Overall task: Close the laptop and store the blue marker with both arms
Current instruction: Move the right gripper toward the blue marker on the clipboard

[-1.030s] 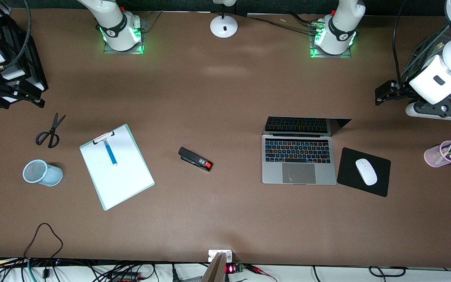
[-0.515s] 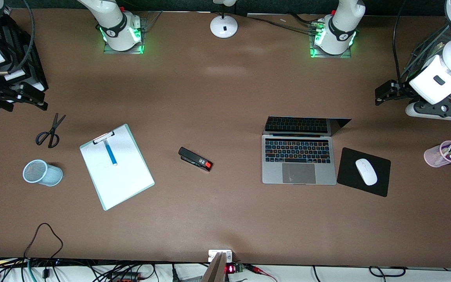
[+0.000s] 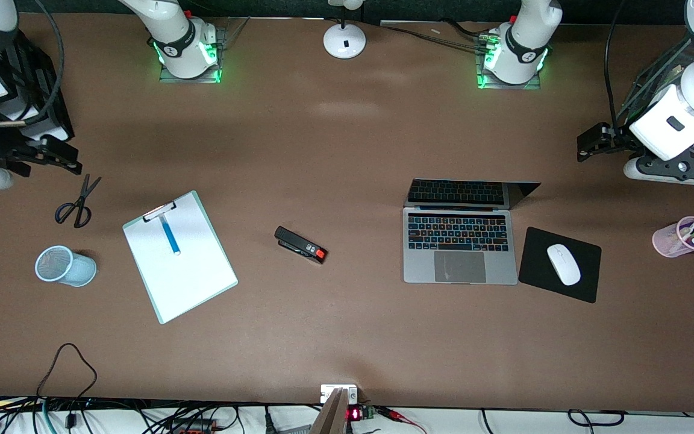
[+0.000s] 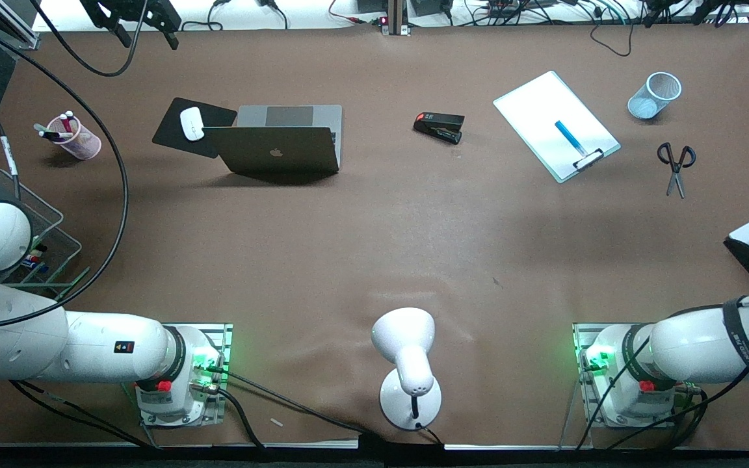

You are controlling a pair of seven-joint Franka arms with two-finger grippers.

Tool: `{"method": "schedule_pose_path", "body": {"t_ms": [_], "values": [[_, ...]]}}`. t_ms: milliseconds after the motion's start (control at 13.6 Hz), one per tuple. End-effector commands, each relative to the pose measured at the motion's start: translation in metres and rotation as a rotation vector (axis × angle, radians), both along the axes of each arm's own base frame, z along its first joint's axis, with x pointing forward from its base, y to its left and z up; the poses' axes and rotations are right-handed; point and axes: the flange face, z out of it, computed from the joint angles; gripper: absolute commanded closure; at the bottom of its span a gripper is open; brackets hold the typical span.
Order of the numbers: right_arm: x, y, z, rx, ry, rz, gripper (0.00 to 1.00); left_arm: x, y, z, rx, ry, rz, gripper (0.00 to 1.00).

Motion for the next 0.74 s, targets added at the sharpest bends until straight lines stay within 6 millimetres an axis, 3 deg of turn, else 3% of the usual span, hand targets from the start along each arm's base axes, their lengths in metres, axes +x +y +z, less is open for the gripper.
{"method": "schedule_pose_path", "body": {"t_ms": [0, 147, 589, 662], "values": [[0.014, 0.008, -0.033, 0.005, 0.052, 0.029, 0.00, 0.005, 0.002, 0.000, 0.011, 0.015, 0.015, 0.00], [0.022, 0.020, -0.047, 0.001, 0.052, 0.053, 0.00, 0.007, 0.005, -0.005, 0.004, 0.037, 0.032, 0.00], [0.039, 0.029, -0.099, -0.011, 0.096, 0.122, 0.00, 0.007, -0.003, -0.016, 0.017, 0.076, 0.002, 0.00], [0.039, 0.029, -0.111, -0.010, 0.108, 0.138, 0.00, 0.009, -0.002, -0.020, 0.018, 0.082, 0.004, 0.05]]}}
